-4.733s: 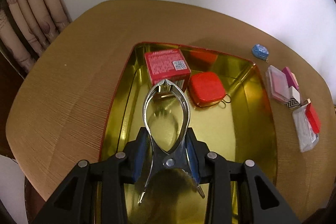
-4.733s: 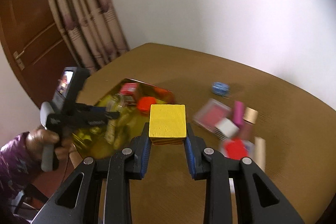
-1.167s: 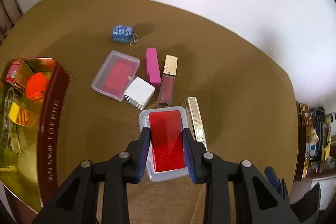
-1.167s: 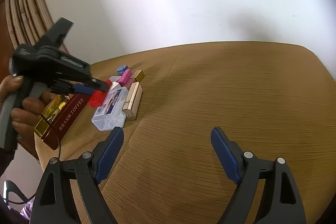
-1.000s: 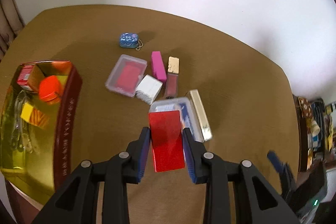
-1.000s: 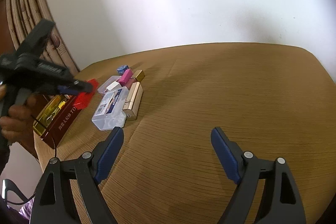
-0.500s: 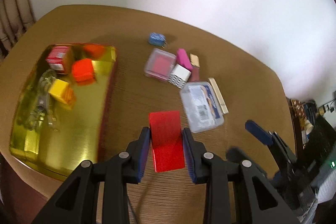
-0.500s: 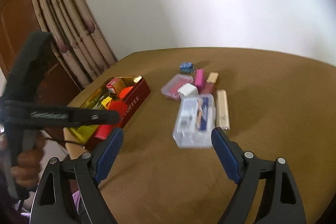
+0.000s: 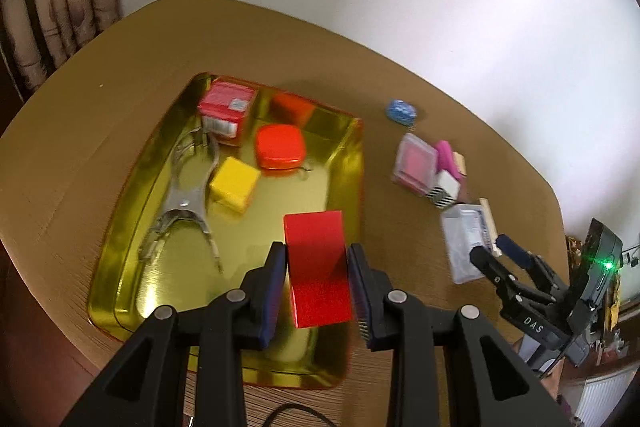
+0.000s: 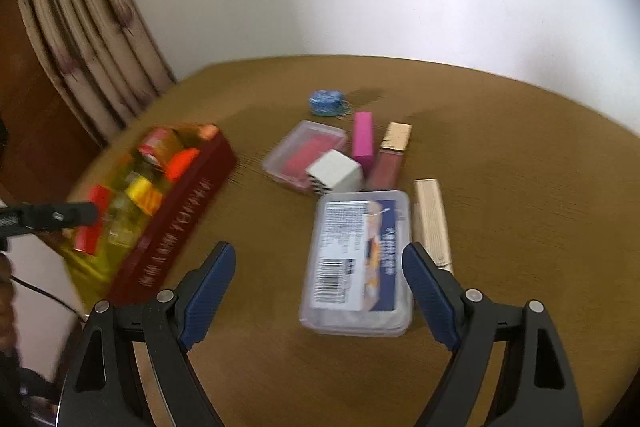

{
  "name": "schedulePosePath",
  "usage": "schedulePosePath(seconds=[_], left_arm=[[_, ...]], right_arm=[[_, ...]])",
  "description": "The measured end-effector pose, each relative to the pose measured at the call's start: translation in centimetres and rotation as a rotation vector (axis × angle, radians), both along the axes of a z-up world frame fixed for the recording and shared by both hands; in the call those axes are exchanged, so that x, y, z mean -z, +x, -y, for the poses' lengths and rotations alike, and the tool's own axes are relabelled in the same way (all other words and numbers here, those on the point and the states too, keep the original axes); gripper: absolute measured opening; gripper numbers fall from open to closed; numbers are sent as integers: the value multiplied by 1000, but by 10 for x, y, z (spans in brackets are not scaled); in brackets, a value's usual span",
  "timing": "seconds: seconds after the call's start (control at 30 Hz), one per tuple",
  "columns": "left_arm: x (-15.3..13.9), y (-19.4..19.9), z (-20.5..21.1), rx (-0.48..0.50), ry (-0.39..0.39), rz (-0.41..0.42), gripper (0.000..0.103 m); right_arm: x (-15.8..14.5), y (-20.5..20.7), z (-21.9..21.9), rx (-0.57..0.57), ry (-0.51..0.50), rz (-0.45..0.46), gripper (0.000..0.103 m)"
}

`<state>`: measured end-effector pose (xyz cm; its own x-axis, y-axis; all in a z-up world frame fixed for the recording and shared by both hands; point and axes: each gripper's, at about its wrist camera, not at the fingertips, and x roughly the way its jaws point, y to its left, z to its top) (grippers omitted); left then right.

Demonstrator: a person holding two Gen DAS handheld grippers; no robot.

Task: Organize rigid objects
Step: 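Carry the red block over the tin while the right tool grasps the clear plastic box, then release the red block in the tin while the right tool drops the plastic box there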

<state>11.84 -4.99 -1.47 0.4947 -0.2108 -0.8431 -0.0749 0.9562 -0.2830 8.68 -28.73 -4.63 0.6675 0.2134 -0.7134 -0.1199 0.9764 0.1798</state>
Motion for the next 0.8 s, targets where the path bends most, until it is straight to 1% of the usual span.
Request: schedulePosePath(seconds=[0.03,0.13,0.27,0.33,0.4,0.43,0.47,0.5,0.57,0.63,0.77,0.8], left_arm=[[2,1,-3,-5,-2,-2,31],[8,1,-12,-15,11,-6,31],[15,2,-16,-22,19,-9,31],[16,1,-18,-21,18,-7,31],[18,3,-17,-14,17,-12,32],[19,3,-17,-14,19,-12,32],[20,3,-18,-14,20,-12,32],[20,4,-18,-12,18,-13,32],[20,5,-19,-9,14,-14,32],[20,5,-22,-11,13,-14,32],[21,5,-31,-17,-1,-31,32],[22,6,-32,-16,-3,-36,32]], right_arm=[[1,2,0,-3,5,-12,83],[5,9,-2,21,-36,-32,83],[14,18,5,46,-31,-105,83],[17,19,7,44,-34,-120,83],[19,22,4,43,-59,-133,83],[22,24,4,43,-61,-149,73],[26,27,2,47,-72,-170,60],[31,28,1,52,-88,-184,59],[30,28,-3,53,-110,-174,59],[30,26,-5,44,-109,-169,58],[25,19,-6,38,-82,-146,58],[22,16,-4,37,-52,-143,58]])
